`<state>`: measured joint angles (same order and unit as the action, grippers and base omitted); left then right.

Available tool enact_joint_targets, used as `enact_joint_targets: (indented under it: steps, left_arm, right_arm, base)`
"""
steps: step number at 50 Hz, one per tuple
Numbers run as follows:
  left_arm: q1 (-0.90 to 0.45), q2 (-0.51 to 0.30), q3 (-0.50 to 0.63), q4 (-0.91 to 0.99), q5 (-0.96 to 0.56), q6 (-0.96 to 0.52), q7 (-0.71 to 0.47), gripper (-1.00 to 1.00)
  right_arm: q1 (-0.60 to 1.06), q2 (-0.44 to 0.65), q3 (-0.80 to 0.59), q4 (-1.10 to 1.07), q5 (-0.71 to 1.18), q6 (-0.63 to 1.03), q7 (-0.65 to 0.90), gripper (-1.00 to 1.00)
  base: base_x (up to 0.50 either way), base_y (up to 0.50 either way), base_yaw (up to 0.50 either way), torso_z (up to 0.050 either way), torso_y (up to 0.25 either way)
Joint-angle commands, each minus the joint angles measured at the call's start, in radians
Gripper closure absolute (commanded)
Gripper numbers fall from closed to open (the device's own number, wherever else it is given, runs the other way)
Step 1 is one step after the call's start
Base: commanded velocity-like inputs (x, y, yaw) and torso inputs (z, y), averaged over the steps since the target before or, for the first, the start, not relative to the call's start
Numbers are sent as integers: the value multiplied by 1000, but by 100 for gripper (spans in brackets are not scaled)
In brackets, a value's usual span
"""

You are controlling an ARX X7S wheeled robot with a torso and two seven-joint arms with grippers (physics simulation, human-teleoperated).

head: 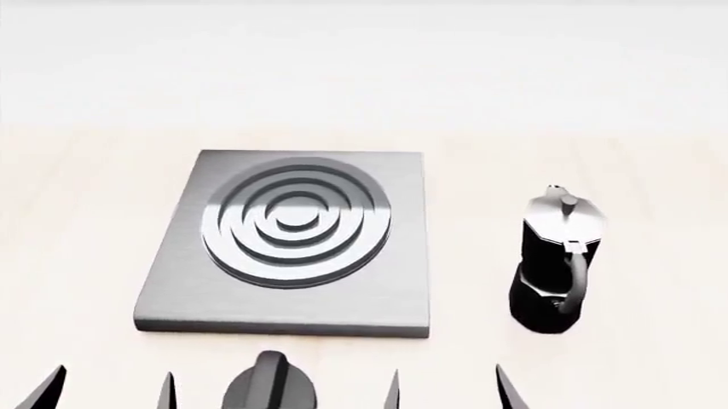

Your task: Put the moka pot on the stove.

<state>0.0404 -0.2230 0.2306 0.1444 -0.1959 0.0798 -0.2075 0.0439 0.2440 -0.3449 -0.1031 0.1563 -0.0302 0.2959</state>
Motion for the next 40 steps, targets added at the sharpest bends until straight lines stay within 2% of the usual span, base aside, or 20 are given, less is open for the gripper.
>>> enact_joint_targets:
  steps: [1, 40]
  left_arm:
    - [-5, -4, 6, -11, -2, 7, -4, -100]
    - [-9, -19, 24, -14, -13, 11, -21, -100]
  right_arm:
    - [0, 2, -8, -3, 0, 0, 6, -100]
    - [8, 10, -24, 5, 14, -13, 16, -100]
  base:
    - [0, 121, 0, 0, 0]
    - [0, 120, 0, 0, 0]
